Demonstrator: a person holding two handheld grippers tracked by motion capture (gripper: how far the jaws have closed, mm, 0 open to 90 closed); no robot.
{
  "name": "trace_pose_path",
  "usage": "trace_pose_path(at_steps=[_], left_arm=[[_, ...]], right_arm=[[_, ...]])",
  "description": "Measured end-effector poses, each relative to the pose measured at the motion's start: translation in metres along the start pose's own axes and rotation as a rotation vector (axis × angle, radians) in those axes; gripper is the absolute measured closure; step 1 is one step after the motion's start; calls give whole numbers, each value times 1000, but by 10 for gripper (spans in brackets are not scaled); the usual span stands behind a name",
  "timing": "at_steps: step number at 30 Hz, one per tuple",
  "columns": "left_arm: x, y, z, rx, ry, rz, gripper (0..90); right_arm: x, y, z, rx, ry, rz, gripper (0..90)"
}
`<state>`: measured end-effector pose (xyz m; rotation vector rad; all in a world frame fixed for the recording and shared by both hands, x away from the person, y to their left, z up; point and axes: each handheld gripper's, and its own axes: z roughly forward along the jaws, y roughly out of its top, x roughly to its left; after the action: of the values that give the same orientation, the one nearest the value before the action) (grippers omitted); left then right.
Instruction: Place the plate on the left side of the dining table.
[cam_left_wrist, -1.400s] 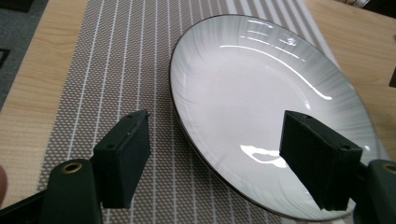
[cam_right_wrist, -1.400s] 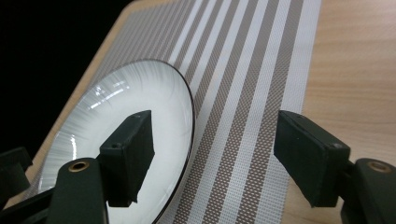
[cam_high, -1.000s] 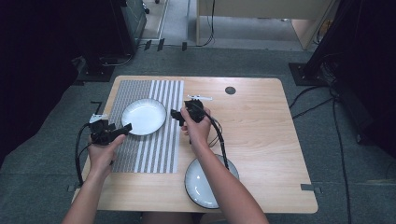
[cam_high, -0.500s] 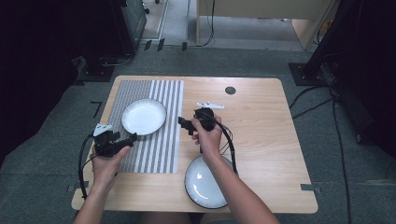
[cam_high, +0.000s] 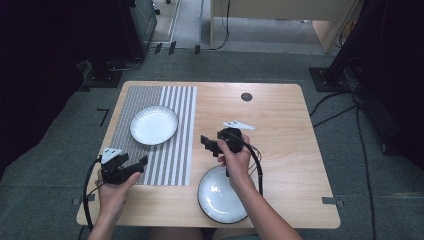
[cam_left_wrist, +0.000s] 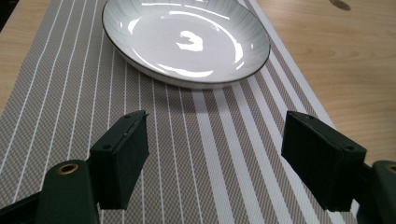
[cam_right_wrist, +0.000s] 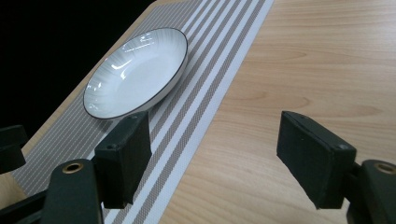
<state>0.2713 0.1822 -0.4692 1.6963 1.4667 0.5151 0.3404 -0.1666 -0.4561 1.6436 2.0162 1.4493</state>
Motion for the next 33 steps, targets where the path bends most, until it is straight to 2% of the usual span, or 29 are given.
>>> trace_pose_path(at_steps=[3,8,9,11,13,15,21,24,26,33], left_arm=[[0,-9,-5,6,7,-4,230],[0,-21,-12,20,12,18,228],[1,-25,-14,23,20,27,228],[3,-33,-18,26,7,38,225],[6,-40,-22,39,13,65,213],[10,-45,-25,42,20,73,202],[26,-52,-34,18,47,48,196],[31,-55,-35,26,80,72,188],[37,-57,-36,31,76,62,182],[53,-60,-35,68,110,53,173]], right_arm=[[-4,-5,-10,-6,0,-1,261],[-11,-15,-26,-12,1,-7,257],[-13,-17,-29,-11,-1,-8,255],[-18,-22,-37,-16,-14,-12,255],[-23,-27,-42,-19,-16,-13,255],[-29,-32,-49,-20,-24,-12,255],[-48,-47,-69,-35,-48,12,255],[-58,-53,-80,-40,-70,15,255],[-65,-57,-87,-48,-95,8,255],[-86,-68,-110,-63,-151,12,254]])
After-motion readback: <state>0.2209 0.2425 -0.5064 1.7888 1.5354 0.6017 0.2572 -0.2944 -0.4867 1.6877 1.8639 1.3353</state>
